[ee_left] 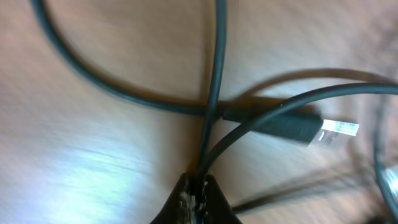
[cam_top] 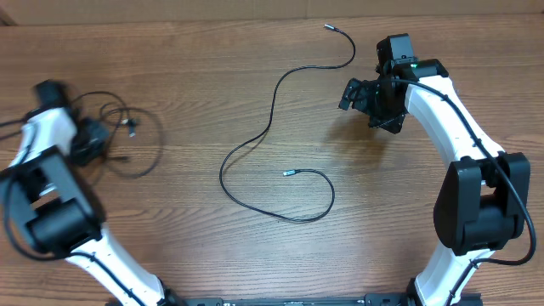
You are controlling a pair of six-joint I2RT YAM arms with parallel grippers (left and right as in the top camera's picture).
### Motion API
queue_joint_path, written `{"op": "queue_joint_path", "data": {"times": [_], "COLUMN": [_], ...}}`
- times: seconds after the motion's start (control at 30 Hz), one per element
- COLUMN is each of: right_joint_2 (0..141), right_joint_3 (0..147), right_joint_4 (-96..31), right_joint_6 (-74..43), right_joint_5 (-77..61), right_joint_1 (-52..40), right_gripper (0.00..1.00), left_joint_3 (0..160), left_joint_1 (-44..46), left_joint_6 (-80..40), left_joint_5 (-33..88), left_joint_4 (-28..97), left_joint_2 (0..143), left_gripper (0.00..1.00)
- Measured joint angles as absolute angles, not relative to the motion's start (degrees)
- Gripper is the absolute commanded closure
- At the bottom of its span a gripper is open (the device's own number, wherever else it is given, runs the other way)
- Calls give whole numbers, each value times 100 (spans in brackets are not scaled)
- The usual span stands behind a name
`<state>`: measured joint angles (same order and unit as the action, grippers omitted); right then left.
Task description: Untangle cables
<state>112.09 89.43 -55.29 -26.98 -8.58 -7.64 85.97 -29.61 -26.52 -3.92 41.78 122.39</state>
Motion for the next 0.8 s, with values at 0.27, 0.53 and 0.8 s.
{"op": "queue_joint_path", "data": {"times": [0.27, 0.53, 0.8], "right_joint_2": [11209, 11209, 11209], "right_joint_3": [8943, 8943, 8943], "right_joint_4": [-5527, -5527, -5531], "right_joint_6": [-2696, -2698, -2698], "right_joint_5": [-860, -860, -862], "right_joint_1": [-764, -764, -764], "right_gripper": [0, 0, 0], "left_joint_3": [8586, 8700, 9432], "left_joint_1": [-3913, -3898, -3824], "left_joint_6": [-2486, -2213, -2189], "left_joint_5": [64, 429, 1656], "left_joint_4": [3938, 4289, 5262], "left_joint_2": [12250, 12250, 12119], "left_gripper": [96, 86, 0]}}
